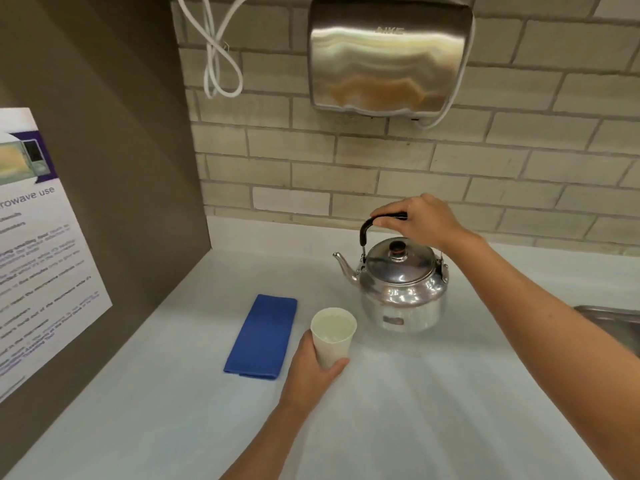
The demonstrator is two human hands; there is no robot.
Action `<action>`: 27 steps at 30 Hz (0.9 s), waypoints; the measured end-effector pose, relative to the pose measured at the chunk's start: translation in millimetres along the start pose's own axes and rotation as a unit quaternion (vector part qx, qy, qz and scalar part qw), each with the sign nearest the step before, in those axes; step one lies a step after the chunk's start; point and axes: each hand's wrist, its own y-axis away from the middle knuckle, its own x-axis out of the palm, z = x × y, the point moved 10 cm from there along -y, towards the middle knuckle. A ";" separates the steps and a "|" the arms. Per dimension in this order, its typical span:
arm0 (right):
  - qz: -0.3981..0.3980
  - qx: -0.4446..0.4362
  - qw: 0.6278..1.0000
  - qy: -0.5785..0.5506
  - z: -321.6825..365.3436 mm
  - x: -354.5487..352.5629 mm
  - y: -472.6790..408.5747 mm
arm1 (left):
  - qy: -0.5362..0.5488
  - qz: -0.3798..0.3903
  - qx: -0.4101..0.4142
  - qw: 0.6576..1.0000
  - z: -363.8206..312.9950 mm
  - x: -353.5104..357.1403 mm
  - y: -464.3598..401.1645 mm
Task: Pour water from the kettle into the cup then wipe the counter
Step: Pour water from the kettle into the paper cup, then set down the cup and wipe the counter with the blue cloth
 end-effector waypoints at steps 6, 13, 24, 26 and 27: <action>0.000 0.040 0.996 -0.081 -17.8 81.4 -22.3 | 0.015 -0.001 -0.002 1.000 6.6 0.4 -2.0; 0.041 0.060 0.985 -0.155 -28.8 121.8 -41.6 | 0.008 0.000 -0.007 1.000 8.7 0.9 -1.3; 0.031 0.062 0.991 -0.112 -34.0 123.4 -42.0 | 0.005 0.007 -0.008 1.000 5.2 0.1 -1.4; -0.018 0.040 0.998 -0.050 -23.7 106.3 -33.1 | 0.002 0.008 -0.008 1.000 4.5 -0.7 -1.6; -0.055 0.034 0.997 -0.032 -17.6 94.8 -24.8 | 0.004 0.011 -0.009 1.000 3.4 -0.6 -1.5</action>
